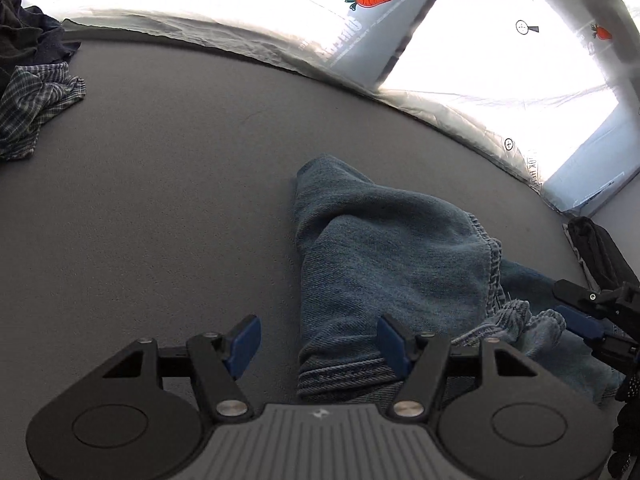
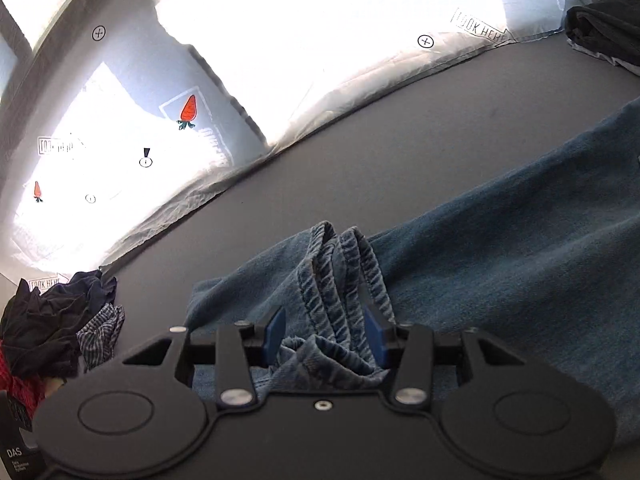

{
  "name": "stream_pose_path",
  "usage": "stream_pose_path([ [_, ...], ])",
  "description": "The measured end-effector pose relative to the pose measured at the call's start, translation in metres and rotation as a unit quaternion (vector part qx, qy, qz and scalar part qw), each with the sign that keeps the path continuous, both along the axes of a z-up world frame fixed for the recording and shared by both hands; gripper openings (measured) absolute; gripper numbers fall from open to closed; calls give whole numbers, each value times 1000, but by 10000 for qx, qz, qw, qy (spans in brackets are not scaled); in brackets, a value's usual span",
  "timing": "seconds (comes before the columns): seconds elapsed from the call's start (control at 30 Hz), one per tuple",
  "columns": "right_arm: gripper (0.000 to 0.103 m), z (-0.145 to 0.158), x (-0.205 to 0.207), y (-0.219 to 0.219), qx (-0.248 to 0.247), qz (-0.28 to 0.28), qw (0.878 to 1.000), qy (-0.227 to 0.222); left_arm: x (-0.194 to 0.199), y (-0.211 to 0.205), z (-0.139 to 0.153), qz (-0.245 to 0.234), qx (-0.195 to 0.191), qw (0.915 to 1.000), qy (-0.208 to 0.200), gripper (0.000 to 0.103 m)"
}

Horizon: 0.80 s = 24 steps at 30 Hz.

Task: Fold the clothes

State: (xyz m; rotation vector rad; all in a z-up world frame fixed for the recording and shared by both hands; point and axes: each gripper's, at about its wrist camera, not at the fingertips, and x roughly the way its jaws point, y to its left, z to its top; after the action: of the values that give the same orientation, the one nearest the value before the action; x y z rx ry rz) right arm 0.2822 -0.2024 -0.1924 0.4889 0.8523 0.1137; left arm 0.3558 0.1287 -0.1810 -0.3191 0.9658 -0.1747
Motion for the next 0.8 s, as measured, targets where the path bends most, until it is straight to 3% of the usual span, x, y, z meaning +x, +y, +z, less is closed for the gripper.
stream_pose_path([
  [0.13,37,-25,-4,7,-423,235,9937,1010,5,-10,-2,-269,237,9993,114,66],
  [0.23,37,-29,-17,0,-447,243,9914,1206,4,-7,-8,-289,201,9990,278,66],
  [0.47,41,-2,-17,-10,90,147,9991,399,0,0,-16,-274,158,9982,504,73],
  [0.53,43,-7,-5,-3,182,292,9985,420,0,1,-18,-247,85,9982,532,73],
  [0.6,51,-16,3,8,43,414,9977,536,0,1,-18,-240,41,9984,512,73],
  [0.67,51,-24,5,17,-195,481,9970,582,1,-2,-18,-277,41,9986,450,70],
  [0.7,45,-27,6,18,-268,488,9967,597,0,-2,-18,-281,-13,9987,413,63],
  [0.77,32,-30,6,14,-273,388,9964,705,-2,-3,-16,-250,-177,9990,329,41],
  [0.8,12,-29,5,11,-214,347,9970,653,-4,-4,-14,-225,-138,9992,288,38],
])
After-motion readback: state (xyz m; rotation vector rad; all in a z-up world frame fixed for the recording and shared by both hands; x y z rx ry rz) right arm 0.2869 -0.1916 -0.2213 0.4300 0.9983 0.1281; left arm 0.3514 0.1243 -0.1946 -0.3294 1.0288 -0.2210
